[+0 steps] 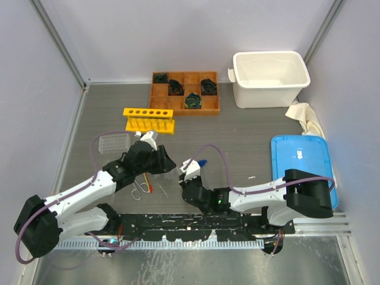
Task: Organize the chemistry lab equipment
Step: Pick up the test tube at the center of the board.
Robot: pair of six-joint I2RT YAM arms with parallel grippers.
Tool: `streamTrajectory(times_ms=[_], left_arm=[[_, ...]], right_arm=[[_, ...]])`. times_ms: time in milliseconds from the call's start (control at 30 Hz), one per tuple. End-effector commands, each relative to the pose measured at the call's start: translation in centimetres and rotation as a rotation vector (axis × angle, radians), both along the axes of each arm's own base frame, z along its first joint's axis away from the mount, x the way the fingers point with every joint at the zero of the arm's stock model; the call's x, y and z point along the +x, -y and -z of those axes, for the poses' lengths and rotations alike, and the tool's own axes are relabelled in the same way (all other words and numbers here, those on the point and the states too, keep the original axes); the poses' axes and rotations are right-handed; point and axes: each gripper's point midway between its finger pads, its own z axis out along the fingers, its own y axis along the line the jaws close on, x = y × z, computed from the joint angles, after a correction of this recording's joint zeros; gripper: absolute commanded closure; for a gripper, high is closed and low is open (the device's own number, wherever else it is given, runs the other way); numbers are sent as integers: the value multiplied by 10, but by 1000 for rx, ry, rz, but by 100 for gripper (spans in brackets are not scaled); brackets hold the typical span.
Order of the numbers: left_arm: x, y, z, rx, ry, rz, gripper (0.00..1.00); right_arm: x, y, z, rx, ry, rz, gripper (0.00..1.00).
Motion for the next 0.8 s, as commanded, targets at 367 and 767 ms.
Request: streamTrajectory(times_ms=[367, 767], left_arm=[[-1, 34, -40, -140, 75, 34, 54], [2, 37, -39, -141, 83, 30, 81]], right_arm=[[5, -15, -36, 114, 53, 24, 99], [3, -7, -38, 119, 59, 39, 99]])
